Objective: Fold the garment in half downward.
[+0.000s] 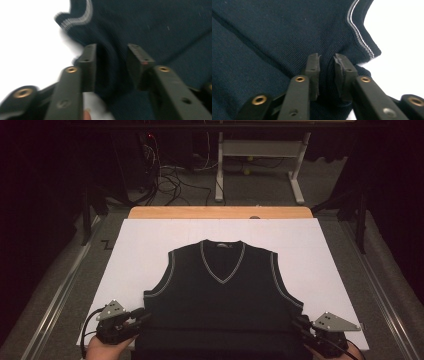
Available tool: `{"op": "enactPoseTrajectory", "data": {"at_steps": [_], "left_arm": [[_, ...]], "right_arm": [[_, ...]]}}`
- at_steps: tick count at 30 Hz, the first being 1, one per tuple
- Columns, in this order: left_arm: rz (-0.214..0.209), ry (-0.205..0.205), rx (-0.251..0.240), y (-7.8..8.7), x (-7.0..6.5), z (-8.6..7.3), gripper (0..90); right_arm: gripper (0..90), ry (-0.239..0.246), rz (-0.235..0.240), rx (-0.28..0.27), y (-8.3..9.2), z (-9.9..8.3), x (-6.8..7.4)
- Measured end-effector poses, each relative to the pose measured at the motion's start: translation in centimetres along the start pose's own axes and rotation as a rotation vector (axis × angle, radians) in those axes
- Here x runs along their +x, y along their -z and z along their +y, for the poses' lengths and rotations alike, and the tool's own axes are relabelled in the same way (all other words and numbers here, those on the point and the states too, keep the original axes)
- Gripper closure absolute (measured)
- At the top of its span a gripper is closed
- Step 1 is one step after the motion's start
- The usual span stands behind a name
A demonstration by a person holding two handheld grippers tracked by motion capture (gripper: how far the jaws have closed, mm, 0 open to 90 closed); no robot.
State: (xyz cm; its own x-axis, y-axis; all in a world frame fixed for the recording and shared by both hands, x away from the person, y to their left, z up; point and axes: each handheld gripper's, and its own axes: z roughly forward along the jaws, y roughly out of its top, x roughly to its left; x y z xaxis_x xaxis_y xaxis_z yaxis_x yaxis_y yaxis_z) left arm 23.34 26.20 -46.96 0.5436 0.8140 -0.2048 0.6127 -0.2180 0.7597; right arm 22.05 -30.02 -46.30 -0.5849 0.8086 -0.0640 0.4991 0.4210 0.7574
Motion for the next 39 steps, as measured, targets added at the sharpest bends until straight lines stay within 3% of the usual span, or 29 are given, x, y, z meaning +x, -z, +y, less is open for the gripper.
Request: {"op": "enactPoseTrajectory", "data": {"at_steps": [2,9,12,13,14,15,17,24,26,30,39], "left_arm": [[0.021,0.010,-0.045,0.3,0.4,0.3,43.5],[0.017,0.010,-0.111,0.2,1.1,2.1,34.1],[0.013,-0.014,-0.145,0.0,1.0,2.8,31.8],[0.015,-0.045,-0.165,-0.3,0.9,3.7,31.8],[0.016,-0.049,-0.170,-0.5,1.0,4.2,31.8],[0.016,-0.049,-0.170,-0.5,1.0,4.2,31.7],[0.027,-0.049,-0.164,-1.4,1.5,5.8,30.0],[0.068,-0.032,-0.142,-3.8,2.6,8.8,16.0],[0.071,-0.017,-0.136,-4.7,3.2,9.9,11.9],[0.067,0.016,-0.100,-5.7,3.8,10.5,0.4],[0.050,0.020,-0.077,-7.7,4.5,12.1,0.0]], "right_arm": [[63.7,-0.028,0.014,-0.046,0.3,0.1,-0.3],[36.8,-0.121,-0.033,-0.168,0.5,0.9,-2.0],[30.6,-0.135,-0.029,-0.186,0.0,1.5,-2.6],[25.0,-0.154,-0.027,-0.183,-0.7,2.0,-3.1],[23.5,-0.156,-0.033,-0.184,-1.0,2.3,-3.4],[23.5,-0.156,-0.033,-0.184,-1.0,2.3,-3.4],[16.9,-0.155,-0.041,-0.186,-1.9,3.4,-4.0],[7.8,-0.153,-0.060,-0.187,-3.8,5.8,-5.5],[0.3,-0.149,-0.076,-0.181,-4.6,6.6,-6.0],[0.2,-0.167,-0.090,-0.190,-5.3,7.1,-6.6],[0.2,-0.195,-0.105,-0.179,-6.6,8.3,-7.8]]}}
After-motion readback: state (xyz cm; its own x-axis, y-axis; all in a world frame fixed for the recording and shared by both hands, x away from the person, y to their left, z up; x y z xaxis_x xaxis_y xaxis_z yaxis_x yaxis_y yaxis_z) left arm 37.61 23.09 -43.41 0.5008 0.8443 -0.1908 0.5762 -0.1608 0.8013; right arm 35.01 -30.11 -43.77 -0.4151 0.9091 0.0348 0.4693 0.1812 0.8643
